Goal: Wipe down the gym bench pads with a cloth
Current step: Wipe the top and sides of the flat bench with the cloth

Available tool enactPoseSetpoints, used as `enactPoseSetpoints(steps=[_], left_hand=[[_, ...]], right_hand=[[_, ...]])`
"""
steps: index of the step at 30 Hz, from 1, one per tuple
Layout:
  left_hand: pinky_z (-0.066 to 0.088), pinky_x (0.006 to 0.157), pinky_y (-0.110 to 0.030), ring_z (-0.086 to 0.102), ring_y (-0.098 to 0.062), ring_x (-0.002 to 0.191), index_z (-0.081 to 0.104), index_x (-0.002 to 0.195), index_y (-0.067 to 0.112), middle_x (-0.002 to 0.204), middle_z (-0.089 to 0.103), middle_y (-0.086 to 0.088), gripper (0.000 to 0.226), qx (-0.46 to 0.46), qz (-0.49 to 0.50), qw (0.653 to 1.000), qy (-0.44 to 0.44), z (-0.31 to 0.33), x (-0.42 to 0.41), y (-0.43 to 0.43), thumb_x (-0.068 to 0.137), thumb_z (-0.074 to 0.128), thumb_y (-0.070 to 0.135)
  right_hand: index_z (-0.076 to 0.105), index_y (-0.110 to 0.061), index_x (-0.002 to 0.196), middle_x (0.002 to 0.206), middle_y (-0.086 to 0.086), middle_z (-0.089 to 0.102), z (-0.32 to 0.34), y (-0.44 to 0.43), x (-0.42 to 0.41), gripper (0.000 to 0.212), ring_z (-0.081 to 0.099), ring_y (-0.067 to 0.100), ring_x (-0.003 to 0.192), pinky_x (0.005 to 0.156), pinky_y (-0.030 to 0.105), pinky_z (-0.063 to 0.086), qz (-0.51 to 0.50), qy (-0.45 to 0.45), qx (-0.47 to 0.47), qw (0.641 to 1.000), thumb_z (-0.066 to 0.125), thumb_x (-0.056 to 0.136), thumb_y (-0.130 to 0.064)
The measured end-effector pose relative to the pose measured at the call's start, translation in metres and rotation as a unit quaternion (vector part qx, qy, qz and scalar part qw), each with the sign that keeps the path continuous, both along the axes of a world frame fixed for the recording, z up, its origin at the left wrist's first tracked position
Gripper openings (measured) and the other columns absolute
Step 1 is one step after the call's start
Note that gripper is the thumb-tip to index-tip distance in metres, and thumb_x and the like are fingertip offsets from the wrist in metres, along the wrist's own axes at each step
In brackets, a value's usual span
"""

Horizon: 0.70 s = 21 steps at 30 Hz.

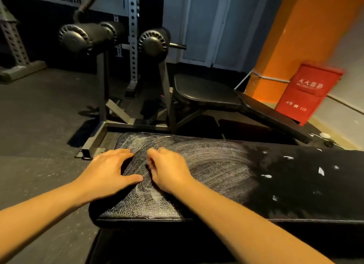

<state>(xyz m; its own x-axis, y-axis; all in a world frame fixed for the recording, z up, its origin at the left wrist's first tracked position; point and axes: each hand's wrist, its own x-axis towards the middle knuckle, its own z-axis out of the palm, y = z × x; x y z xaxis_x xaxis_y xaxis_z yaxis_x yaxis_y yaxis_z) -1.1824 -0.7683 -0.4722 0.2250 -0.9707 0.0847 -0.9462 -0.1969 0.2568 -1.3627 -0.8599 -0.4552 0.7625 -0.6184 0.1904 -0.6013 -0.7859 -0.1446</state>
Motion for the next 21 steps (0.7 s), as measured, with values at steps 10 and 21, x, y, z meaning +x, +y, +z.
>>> enactPoseSetpoints(steps=[10,21], left_hand=[[0.028,0.122,-0.038,0.035,-0.015,0.148,0.044,0.152,0.025,0.16,0.04,0.006,0.147,0.007,-0.007,1.0,0.015,0.004,0.003,0.014,0.04,0.007,0.112],[0.031,0.119,-0.036,0.037,-0.015,0.146,0.04,0.155,0.023,0.158,0.04,0.007,0.157,0.04,-0.004,0.998,0.043,0.008,0.011,0.016,0.03,0.012,0.114]], right_hand=[[0.054,-0.014,0.114,0.104,0.013,0.066,0.008,-0.122,-0.077,0.022,0.065,0.036,0.091,0.064,0.035,0.04,-0.288,0.003,-0.059,0.956,0.057,0.092,-0.014],[0.051,-0.023,0.107,0.103,0.005,0.067,0.005,-0.072,-0.131,0.012,0.065,0.032,0.092,0.066,0.037,0.044,-0.242,0.056,-0.074,0.966,0.049,0.099,-0.032]])
